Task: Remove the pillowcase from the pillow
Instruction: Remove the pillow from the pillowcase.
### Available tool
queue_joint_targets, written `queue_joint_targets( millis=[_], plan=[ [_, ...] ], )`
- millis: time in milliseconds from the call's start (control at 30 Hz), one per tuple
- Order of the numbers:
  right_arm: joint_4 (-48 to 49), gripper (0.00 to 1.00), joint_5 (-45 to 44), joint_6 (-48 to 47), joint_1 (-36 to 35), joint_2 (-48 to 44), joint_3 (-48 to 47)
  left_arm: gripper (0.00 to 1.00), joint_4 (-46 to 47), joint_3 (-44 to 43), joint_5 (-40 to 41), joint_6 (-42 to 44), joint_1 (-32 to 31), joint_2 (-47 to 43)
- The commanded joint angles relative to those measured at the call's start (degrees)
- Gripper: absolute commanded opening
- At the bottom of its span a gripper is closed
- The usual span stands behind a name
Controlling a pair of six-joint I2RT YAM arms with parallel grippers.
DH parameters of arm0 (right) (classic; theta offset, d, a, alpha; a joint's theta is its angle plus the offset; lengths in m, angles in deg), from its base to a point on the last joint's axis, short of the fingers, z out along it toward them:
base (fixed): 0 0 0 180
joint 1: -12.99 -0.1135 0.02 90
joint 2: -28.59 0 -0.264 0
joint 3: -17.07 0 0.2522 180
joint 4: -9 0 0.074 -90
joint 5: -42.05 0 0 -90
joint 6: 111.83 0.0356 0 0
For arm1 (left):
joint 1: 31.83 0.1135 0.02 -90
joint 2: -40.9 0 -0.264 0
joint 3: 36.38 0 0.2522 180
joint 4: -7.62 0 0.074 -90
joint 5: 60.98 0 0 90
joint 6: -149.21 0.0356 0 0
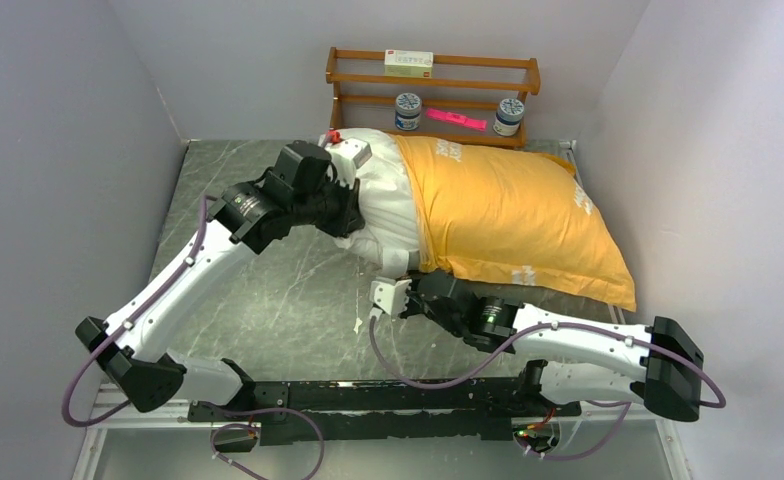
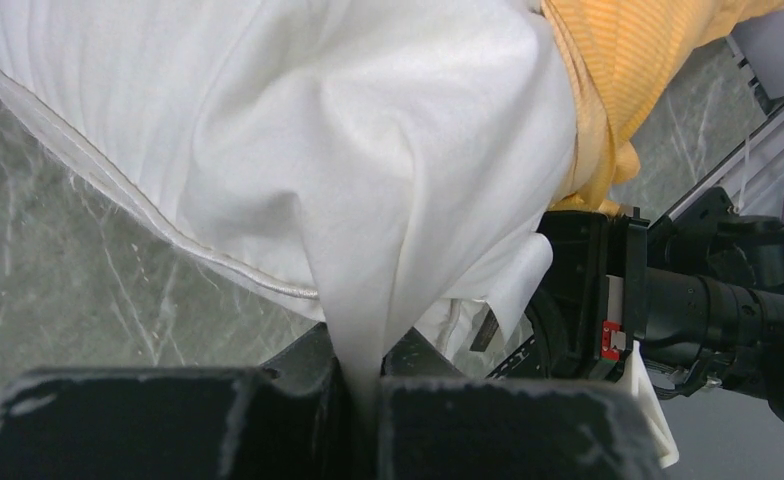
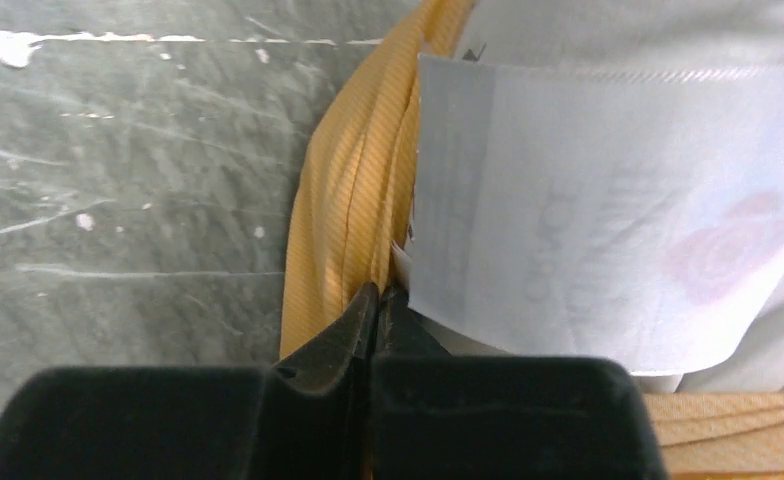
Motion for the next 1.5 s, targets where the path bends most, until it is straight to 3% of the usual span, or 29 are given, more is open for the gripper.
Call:
queue_joint_targets(
  millis=[0, 200, 367, 500, 667, 833, 1033, 1167, 1300, 1467],
  plan=[
    [-12.52, 0.00, -9.06, 6.07, 1.80, -0.54, 4.62, 0.05, 10.13, -10.31, 8.88, 3.38, 2.16, -2.69],
    [-15.67, 0.00, -6.16, 11.34, 1.79, -1.06, 4.64, 0.05, 13.23, -9.55, 12.59, 2.12, 3.72, -3.47],
    [-15.01, 0.02, 5.38, 16.32, 1.77, -4.93, 0.07, 0.05, 21.88, 4.45, 7.53, 0.41, 3.73, -11.06],
    [-9.93, 0.19, 15.88, 17.97, 1.77, -10.42, -0.20, 0.05, 23.01, 19.19, 5.08, -1.84, 3.73, -18.37],
    [-4.13, 0.38, 24.76, 20.51, 1.82, -14.18, -0.10, 0.05, 22.78, 31.54, 2.76, -5.38, 3.73, -26.81],
    [1.17, 0.55, 25.79, 25.54, 1.80, -15.65, -0.86, 0.05, 23.18, 39.77, 2.26, -9.03, 3.73, -34.06],
    [3.19, 0.66, 20.65, 34.98, 1.80, -13.65, -6.13, 0.05, 23.87, 47.54, -2.26, -14.06, 3.74, -38.01],
    [0.63, 0.76, 13.51, 39.60, 1.82, -11.85, -11.24, 0.22, 22.08, 53.52, -2.50, -18.84, 3.73, -42.21],
    [3.56, 0.86, 8.70, 40.03, 1.80, -11.31, -11.97, 0.49, 20.32, 56.18, -1.41, -23.68, 3.74, -47.13],
    [3.84, 0.90, 1.54, 40.52, 1.91, -7.50, -15.26, 0.81, 18.20, 52.32, -1.30, -24.13, 3.73, -47.67]
  ],
)
